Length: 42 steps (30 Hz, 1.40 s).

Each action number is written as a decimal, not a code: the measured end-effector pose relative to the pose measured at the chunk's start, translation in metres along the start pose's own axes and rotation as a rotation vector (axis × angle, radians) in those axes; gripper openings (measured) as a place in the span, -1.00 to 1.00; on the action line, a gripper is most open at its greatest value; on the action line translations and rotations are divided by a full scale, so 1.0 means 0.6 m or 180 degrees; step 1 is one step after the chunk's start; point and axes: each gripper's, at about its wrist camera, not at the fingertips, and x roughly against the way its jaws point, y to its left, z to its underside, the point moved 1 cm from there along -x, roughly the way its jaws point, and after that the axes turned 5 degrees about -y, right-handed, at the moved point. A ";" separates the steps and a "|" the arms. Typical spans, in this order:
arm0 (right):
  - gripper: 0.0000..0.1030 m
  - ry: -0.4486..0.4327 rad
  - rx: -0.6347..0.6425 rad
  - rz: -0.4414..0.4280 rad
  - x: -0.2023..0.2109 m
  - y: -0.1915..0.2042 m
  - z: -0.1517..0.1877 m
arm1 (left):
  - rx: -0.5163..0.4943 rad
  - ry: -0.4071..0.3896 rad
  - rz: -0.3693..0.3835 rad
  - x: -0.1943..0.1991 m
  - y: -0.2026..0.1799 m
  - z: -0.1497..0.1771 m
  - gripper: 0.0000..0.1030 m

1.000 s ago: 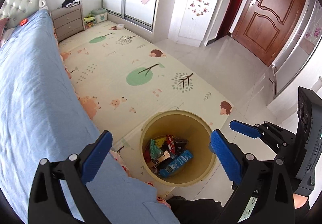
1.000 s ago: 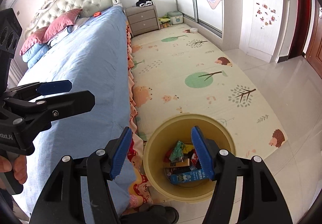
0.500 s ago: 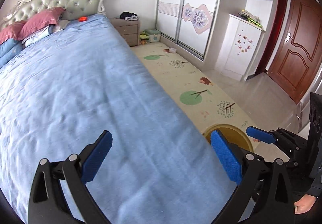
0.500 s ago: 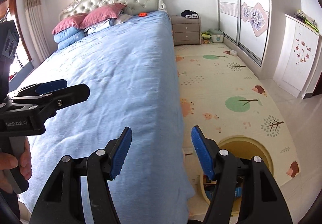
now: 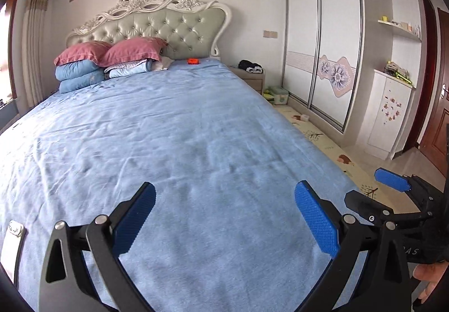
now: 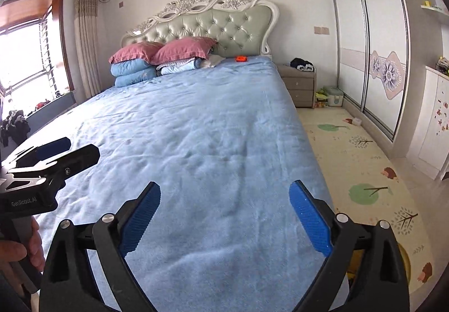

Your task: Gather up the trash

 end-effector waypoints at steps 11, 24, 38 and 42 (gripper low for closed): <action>0.84 -0.0394 0.0270 -0.0181 -0.002 0.073 0.012 | -0.0020 -0.0288 -0.0348 0.037 0.058 0.024 0.92; 0.84 -0.0330 0.0228 -0.0202 -0.025 0.061 0.022 | 0.0160 -0.0384 -0.0110 0.046 0.060 0.031 0.92; 0.84 -0.0306 0.0324 -0.0248 -0.013 0.073 0.024 | 0.0096 -0.0445 -0.0287 0.062 0.053 0.025 0.92; 0.84 -0.0324 0.0339 -0.0240 -0.007 0.074 0.020 | 0.0015 -0.0469 -0.0271 0.066 0.040 0.019 0.92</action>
